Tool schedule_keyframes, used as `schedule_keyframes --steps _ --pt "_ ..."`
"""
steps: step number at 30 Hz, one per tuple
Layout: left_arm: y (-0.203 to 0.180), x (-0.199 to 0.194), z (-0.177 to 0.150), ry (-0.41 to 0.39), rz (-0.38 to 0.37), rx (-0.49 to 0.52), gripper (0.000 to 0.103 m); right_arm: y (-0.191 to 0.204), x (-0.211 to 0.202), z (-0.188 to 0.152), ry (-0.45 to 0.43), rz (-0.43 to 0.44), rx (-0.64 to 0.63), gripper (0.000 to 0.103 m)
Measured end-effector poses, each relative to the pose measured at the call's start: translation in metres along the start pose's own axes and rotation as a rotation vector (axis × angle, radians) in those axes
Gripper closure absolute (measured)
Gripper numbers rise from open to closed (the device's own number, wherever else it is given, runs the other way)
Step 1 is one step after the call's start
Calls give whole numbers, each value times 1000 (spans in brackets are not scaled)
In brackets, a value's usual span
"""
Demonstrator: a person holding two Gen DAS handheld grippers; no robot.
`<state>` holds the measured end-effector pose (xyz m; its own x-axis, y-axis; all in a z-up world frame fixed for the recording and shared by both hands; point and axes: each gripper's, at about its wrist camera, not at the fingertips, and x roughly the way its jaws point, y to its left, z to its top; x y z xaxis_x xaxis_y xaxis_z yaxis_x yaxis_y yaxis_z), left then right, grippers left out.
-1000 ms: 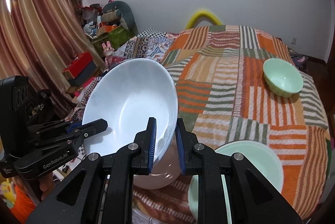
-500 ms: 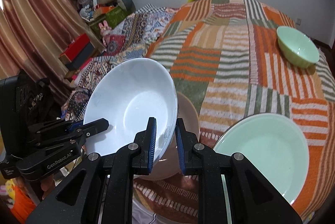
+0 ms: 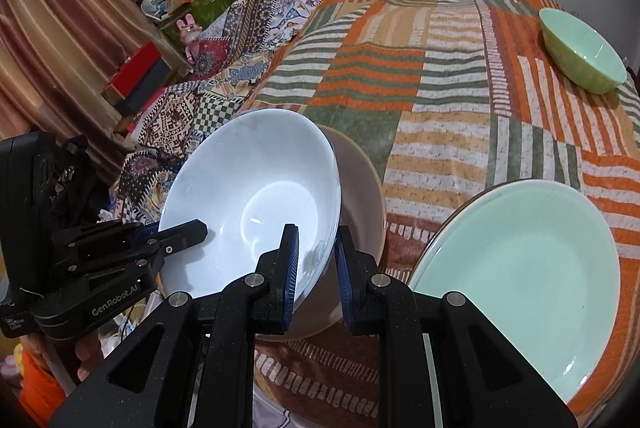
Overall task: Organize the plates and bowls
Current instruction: 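Lower the dotted white bowl into the pink bowl with both grippers, then open both grippers and move them toward the mint green bowl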
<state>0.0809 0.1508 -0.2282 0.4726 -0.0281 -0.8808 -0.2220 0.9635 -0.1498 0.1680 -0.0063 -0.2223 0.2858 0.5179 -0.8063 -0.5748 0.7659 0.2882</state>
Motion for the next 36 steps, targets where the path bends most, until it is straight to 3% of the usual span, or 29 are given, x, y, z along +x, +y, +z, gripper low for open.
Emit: schedule_keyframes --steps 19,32,35,36 --pt "-7 7 3 -10 107 58 86 -3 11 -4 11 -29 7 86" --pt "-7 1 4 -14 71 40 81 6 8 -2 6 -99 -78 84" --pt "-10 -11 7 -44 58 33 81 6 1 0 -17 -97 -79 76" --pt "-11 -16 8 -56 51 33 81 6 -5 0 -41 -102 -79 68"
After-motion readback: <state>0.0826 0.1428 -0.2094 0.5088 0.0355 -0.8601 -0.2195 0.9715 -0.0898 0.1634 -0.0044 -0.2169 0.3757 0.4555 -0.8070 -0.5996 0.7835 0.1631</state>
